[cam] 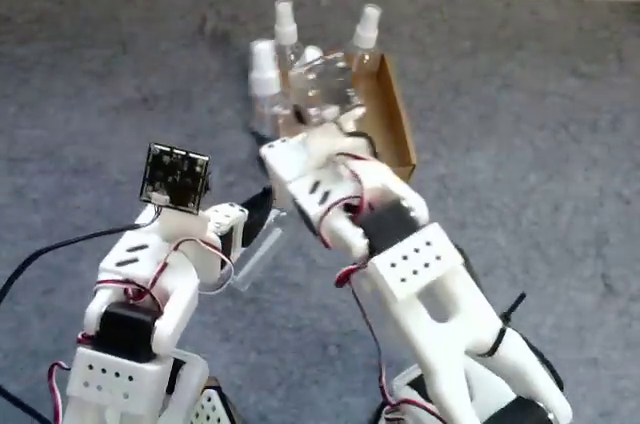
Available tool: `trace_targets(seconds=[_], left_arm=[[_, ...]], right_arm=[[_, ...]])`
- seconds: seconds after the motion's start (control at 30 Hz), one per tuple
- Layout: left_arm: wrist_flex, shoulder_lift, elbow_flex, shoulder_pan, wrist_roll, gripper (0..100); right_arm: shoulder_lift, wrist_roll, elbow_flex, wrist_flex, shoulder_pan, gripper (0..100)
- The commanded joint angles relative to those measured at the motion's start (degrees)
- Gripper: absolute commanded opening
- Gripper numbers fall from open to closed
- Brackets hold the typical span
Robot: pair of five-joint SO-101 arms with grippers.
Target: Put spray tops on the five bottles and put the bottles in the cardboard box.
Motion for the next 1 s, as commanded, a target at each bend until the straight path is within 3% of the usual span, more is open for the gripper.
trace_targets(seconds=[0.0,0.17,0.37,0.8,0.97], left_arm=[[-7.4,4.4,1.5,0.7,-1.1,26],[-13.2,10.8,1.8,-3.6,-3.3,26],[-13.9,12.3,1.8,-3.6,-3.3,26],[-13.6,2.3,6.8,-5.1,-3.3,25],[-13.7,-0.8,8.1,-11.3,-3.2,9]], right_arm=[[-1.7,-0.5,-7.5,6.3,-3.7,0.5],[-8.0,-0.3,-11.3,15.6,-4.1,0.5],[-11.8,3.3,-10.9,17.2,-3.8,0.5],[-4.5,7.9,-11.0,7.6,18.5,0.5],[4.1,7.7,-10.7,1.5,21.5,0.5]])
